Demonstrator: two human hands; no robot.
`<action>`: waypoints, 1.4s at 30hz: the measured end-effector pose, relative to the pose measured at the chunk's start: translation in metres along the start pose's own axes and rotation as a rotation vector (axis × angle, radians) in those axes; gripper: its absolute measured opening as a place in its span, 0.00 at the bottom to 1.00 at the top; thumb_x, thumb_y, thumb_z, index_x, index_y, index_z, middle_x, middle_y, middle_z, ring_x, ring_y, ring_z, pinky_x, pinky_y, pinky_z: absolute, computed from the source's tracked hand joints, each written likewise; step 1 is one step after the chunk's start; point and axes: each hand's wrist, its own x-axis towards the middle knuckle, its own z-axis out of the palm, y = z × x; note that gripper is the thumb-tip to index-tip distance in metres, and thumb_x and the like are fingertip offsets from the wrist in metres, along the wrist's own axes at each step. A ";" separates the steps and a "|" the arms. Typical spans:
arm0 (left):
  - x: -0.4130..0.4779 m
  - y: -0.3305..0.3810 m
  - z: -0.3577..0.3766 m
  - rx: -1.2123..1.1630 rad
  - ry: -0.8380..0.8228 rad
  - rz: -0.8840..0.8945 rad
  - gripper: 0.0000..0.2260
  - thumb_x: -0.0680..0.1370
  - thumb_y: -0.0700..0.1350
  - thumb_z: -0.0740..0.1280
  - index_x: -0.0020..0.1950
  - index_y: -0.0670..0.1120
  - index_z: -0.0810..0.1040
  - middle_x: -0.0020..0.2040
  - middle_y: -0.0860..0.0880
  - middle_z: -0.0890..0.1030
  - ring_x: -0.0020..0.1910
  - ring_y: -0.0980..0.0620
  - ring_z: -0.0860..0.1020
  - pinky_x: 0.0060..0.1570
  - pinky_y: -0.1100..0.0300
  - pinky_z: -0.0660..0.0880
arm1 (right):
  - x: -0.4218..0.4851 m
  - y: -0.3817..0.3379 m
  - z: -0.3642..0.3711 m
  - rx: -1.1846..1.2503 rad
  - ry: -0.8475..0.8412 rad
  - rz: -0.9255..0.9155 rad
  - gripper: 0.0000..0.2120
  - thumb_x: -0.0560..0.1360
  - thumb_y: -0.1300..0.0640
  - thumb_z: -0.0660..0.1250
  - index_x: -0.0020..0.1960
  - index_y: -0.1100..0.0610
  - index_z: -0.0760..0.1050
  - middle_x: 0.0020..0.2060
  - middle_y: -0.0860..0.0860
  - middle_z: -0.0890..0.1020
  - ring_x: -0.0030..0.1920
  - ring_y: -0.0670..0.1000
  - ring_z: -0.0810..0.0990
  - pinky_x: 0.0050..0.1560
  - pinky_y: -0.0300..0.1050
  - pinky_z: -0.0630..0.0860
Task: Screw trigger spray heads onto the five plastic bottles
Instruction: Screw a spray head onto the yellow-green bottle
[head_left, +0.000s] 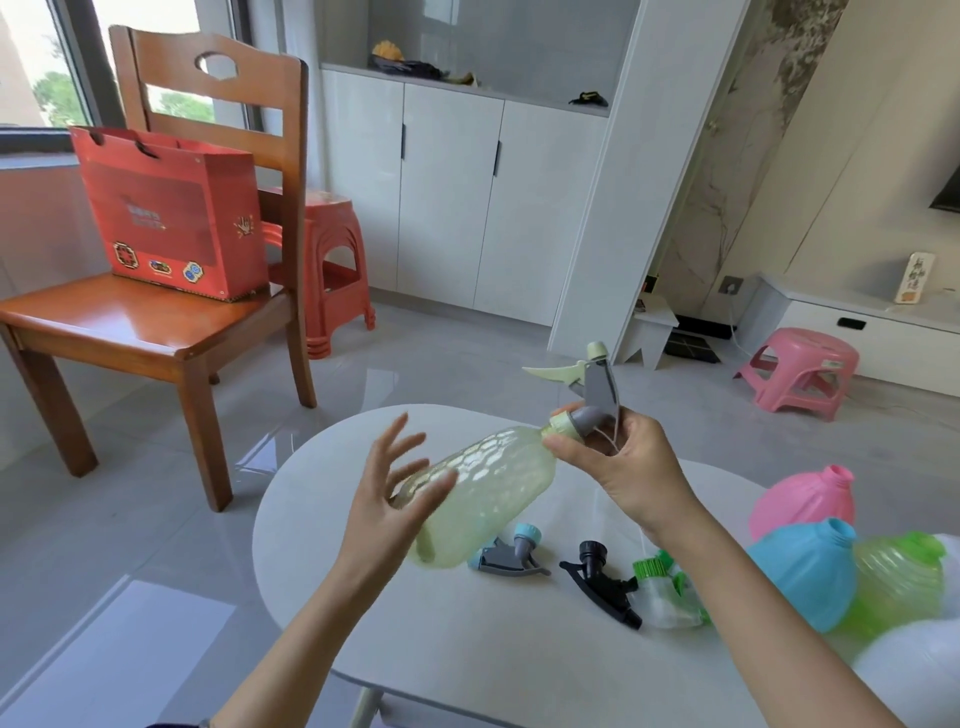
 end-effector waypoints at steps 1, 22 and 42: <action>0.000 -0.002 0.000 -0.085 -0.009 -0.081 0.36 0.63 0.72 0.66 0.69 0.63 0.64 0.64 0.61 0.75 0.61 0.61 0.77 0.52 0.66 0.73 | 0.000 0.002 -0.002 0.031 0.036 -0.004 0.07 0.67 0.65 0.75 0.39 0.55 0.79 0.37 0.43 0.85 0.41 0.42 0.83 0.45 0.33 0.77; 0.007 -0.006 -0.013 -0.234 -0.359 -0.275 0.31 0.68 0.65 0.63 0.70 0.59 0.64 0.66 0.50 0.74 0.55 0.44 0.83 0.50 0.53 0.81 | -0.007 0.003 -0.014 0.094 0.028 0.224 0.10 0.64 0.58 0.75 0.44 0.60 0.82 0.41 0.50 0.86 0.44 0.47 0.85 0.39 0.37 0.79; 0.005 -0.005 -0.020 -0.068 -0.415 -0.275 0.35 0.64 0.69 0.71 0.68 0.65 0.64 0.65 0.51 0.76 0.54 0.51 0.83 0.49 0.57 0.81 | -0.011 0.018 -0.011 0.178 0.115 0.356 0.08 0.67 0.59 0.73 0.44 0.61 0.81 0.40 0.54 0.85 0.37 0.46 0.84 0.39 0.37 0.80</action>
